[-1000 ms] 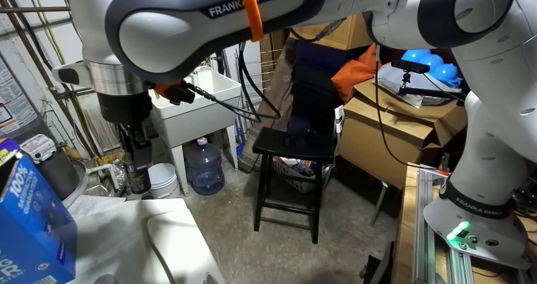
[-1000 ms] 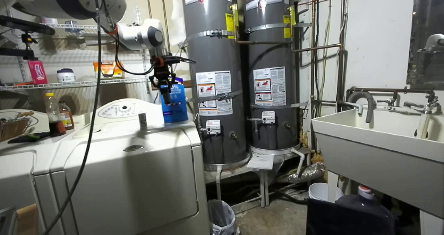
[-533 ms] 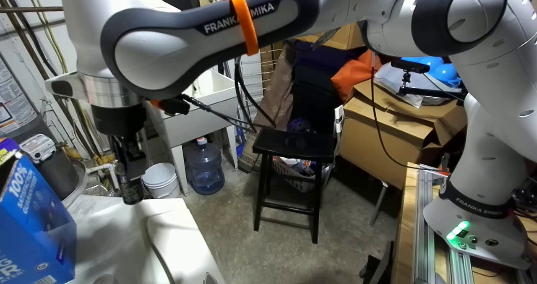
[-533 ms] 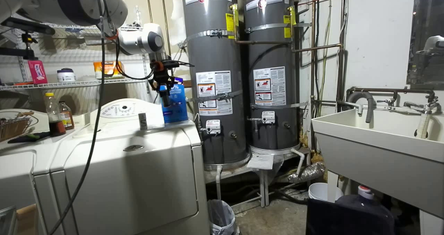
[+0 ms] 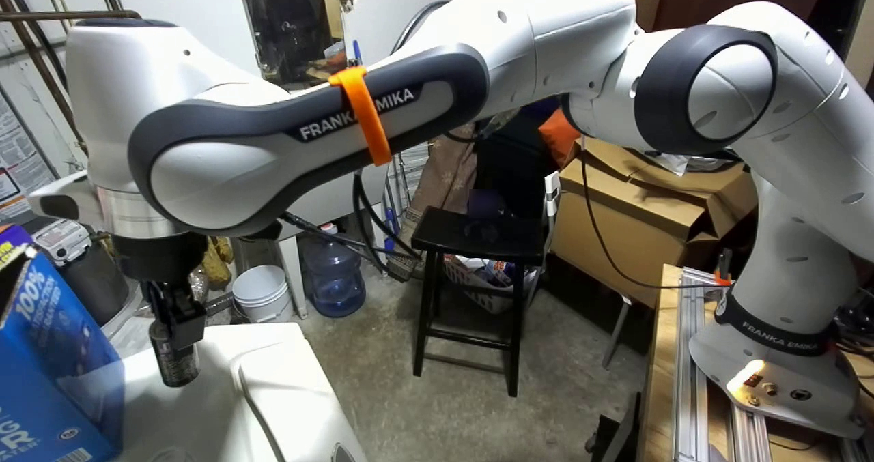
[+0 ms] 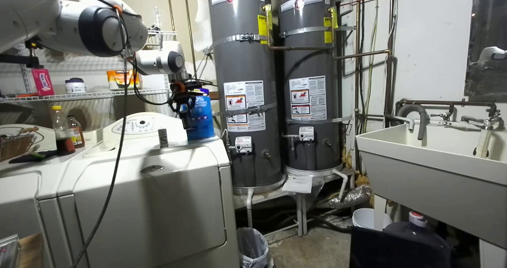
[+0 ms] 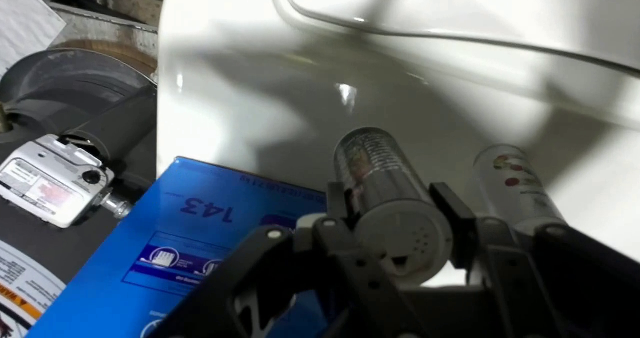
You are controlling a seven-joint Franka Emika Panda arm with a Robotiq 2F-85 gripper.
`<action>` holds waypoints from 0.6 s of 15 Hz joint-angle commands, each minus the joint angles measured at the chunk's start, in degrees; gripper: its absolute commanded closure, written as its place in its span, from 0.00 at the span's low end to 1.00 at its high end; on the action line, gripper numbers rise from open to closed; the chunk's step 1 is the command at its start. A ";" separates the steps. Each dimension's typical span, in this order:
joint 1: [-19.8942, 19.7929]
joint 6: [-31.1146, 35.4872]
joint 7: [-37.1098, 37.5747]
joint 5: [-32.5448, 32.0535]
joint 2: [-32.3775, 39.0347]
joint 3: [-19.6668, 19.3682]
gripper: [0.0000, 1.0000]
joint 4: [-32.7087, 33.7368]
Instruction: Pick up the black container from the table and put it on the washing machine on the right.
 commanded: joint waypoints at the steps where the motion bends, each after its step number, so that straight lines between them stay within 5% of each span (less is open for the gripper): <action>1: 1.92 -2.21 -3.60 0.43 6.88 1.06 0.80 10.15; 6: 3.18 -8.00 -3.88 1.65 11.20 2.82 0.80 15.38; 9: 4.90 -14.11 -3.48 2.25 10.86 0.50 0.80 15.64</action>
